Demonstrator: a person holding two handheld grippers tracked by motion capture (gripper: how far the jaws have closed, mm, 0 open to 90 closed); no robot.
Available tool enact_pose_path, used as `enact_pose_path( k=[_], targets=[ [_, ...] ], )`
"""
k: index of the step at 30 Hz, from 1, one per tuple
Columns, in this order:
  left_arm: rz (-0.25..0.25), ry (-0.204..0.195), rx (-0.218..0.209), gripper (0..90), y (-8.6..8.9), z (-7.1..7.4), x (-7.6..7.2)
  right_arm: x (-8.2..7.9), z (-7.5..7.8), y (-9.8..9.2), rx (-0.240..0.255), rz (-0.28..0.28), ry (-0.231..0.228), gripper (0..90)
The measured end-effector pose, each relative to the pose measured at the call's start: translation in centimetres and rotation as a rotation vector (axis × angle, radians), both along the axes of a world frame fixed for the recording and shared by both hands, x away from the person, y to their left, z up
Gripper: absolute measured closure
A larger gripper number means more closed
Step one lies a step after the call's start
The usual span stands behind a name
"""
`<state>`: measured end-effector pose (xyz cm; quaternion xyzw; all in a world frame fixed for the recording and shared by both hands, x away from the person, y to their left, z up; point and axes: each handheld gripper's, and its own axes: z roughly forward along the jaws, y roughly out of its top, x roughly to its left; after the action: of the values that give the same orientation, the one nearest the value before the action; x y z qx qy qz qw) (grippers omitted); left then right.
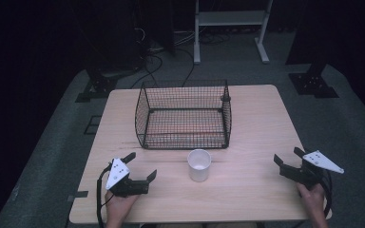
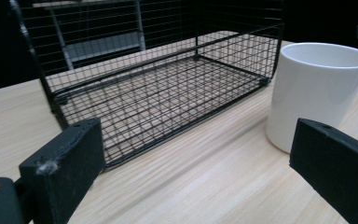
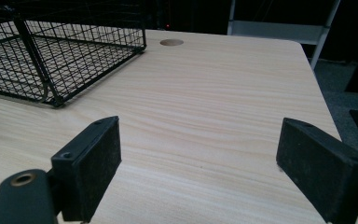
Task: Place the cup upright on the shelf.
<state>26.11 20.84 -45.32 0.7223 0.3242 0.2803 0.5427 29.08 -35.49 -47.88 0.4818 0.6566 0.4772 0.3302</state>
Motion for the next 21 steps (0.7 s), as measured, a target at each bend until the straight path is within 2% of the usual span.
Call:
enact_pose_path(
  k=[21],
  targets=[
    [-0.089,-0.007,0.023,2.6,-2.6,0.3,-0.4,0.0,0.0,0.0,-0.001,0.000,0.000,13.0]
  ],
)
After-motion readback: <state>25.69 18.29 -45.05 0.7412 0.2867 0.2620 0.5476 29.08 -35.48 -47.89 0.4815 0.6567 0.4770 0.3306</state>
